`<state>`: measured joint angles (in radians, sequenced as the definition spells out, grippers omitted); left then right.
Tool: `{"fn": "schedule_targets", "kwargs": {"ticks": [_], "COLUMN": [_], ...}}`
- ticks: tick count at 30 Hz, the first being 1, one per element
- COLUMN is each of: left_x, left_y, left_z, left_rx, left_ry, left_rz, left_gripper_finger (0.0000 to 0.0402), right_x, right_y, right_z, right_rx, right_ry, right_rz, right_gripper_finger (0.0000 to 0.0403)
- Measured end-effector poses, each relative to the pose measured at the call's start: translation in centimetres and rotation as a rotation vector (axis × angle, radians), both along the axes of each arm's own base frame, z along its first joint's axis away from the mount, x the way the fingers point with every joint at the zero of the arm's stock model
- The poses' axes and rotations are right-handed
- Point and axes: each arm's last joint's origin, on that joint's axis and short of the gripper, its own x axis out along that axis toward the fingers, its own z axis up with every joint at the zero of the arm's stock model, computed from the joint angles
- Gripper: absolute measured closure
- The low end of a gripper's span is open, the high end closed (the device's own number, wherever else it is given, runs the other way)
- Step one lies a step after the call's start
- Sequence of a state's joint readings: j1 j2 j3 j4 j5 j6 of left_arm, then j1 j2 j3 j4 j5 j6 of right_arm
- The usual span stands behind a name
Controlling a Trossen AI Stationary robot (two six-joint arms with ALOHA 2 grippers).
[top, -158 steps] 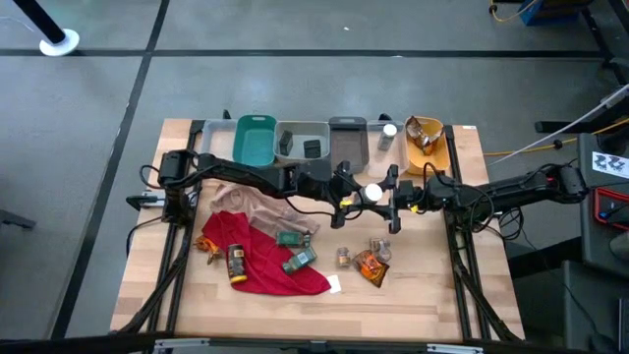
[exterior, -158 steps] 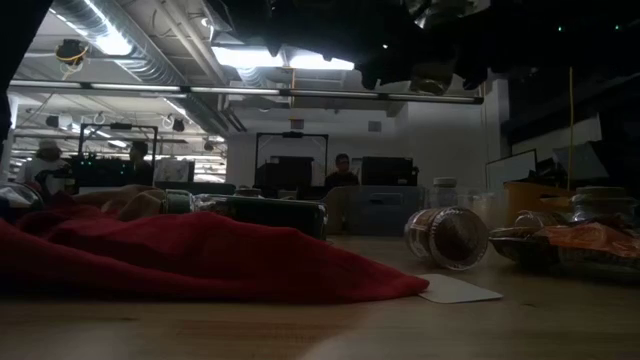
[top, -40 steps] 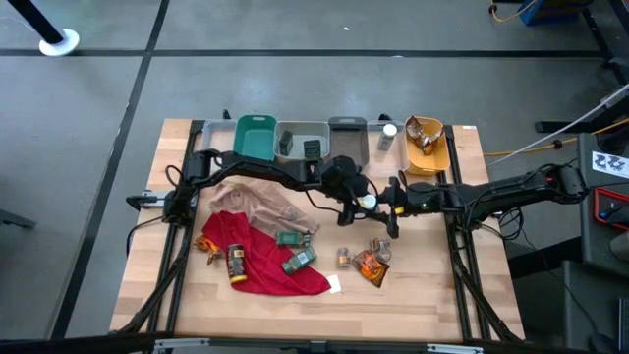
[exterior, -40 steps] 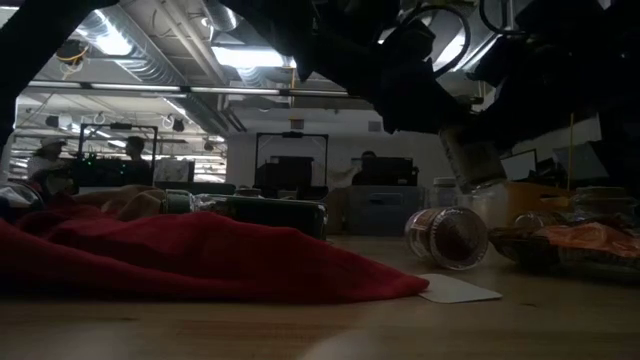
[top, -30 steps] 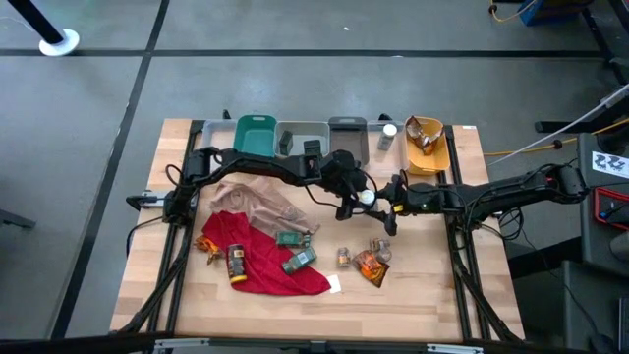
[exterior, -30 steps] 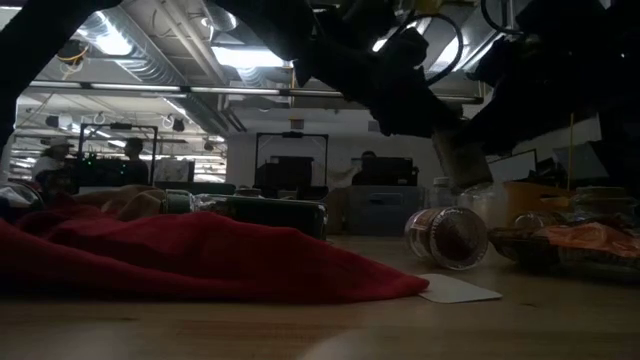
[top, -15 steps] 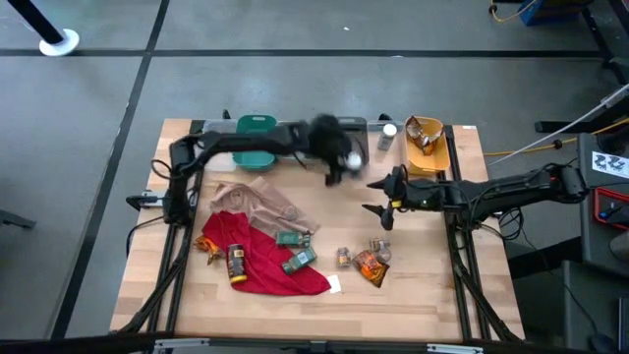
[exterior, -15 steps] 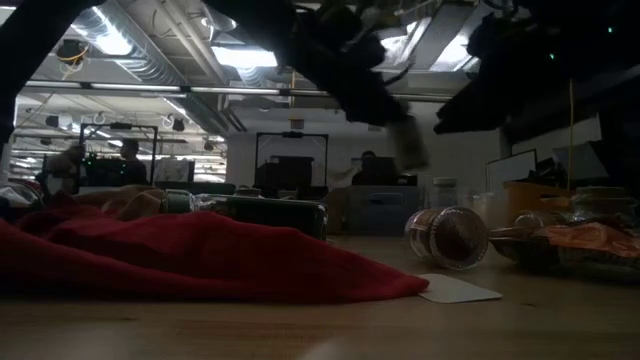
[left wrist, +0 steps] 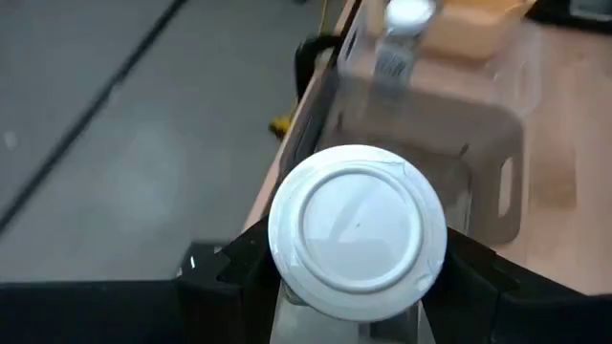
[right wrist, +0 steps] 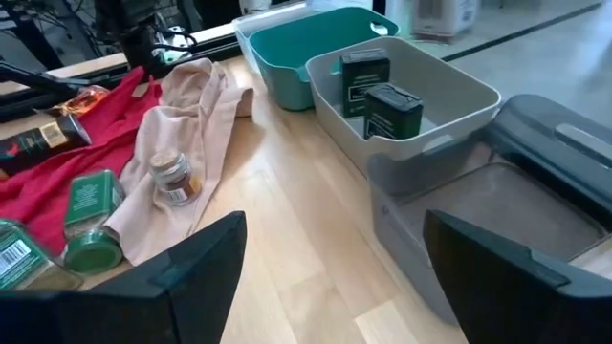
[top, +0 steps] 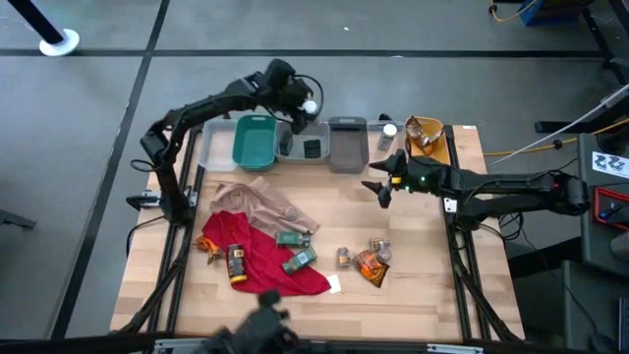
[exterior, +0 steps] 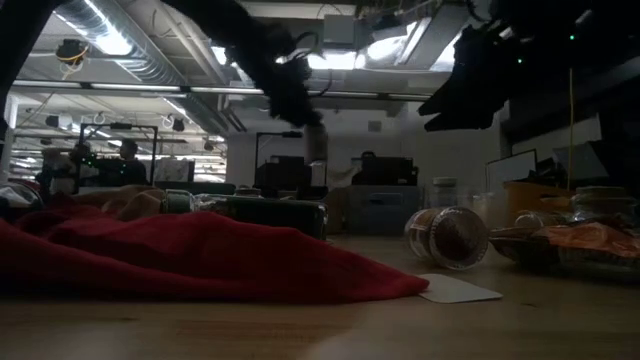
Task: Sort spices by type
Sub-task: Put the white seasoning bottle into the green bin
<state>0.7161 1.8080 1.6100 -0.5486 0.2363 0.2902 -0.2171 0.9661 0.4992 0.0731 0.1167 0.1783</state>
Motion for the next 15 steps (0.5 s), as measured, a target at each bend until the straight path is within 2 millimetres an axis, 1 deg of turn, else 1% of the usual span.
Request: {"fn": "schedule_targets", "kwargs": {"ticks": [4, 8, 15], "left_x": [-3.0, -5.6, -8.5], "left_y": [2.6, 4.4, 5.2], "left_z": [-0.5, -0.8, -1.5], "left_rx": [-0.066, -0.105, -0.218], "left_ry": [0.042, 0.084, 0.17], "left_rz": [0.14, 0.241, 0.31], "left_gripper_finger": [0.0218, 0.0218, 0.0218], "right_x": [-0.3, -0.5, -0.7], "right_y": [-1.1, -1.7, -2.0], "right_z": [0.0, 0.0, -0.3], "right_rx": [0.029, 0.05, 0.069], "right_ry": [-0.006, -0.012, 0.014], "right_rz": [0.007, 0.018, 0.026], "right_gripper_finger": [0.0086, 0.0086, 0.0086]}}
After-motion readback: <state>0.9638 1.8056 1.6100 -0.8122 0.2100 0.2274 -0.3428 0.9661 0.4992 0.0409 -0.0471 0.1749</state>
